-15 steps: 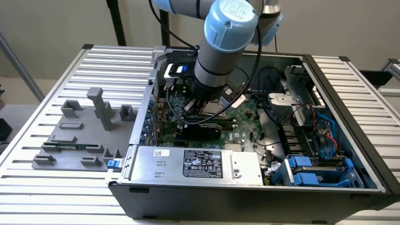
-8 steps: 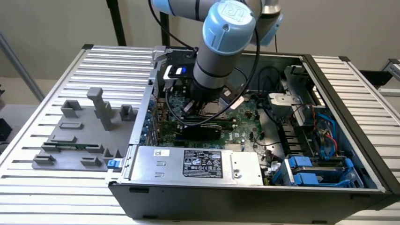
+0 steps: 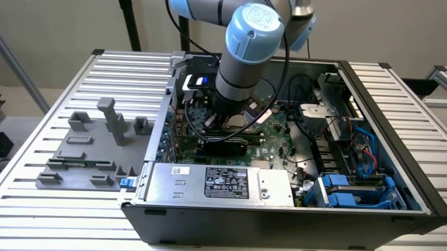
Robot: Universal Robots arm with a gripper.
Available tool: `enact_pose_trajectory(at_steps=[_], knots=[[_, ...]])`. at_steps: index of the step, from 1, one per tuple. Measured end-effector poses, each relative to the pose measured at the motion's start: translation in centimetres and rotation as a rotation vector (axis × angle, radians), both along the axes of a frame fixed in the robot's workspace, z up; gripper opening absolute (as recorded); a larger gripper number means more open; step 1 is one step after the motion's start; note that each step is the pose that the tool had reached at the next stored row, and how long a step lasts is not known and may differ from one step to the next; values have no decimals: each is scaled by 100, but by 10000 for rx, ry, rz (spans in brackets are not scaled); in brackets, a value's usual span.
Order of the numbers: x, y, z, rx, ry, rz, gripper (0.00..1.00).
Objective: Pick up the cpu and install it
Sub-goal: 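Install the second cpu locking lever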
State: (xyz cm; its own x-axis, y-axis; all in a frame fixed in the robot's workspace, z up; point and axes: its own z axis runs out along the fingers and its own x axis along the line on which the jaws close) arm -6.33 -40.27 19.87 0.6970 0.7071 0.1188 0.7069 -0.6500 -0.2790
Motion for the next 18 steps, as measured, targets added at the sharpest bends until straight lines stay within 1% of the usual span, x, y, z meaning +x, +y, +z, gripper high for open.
enact_pose_trajectory(at_steps=[4, 10, 18], knots=[[-1, 5, -9, -6, 3, 0, 11], [-2, 12, -16, 7, 0, 0, 11], [-17, 13, -18, 142, -1, -1, 11]])
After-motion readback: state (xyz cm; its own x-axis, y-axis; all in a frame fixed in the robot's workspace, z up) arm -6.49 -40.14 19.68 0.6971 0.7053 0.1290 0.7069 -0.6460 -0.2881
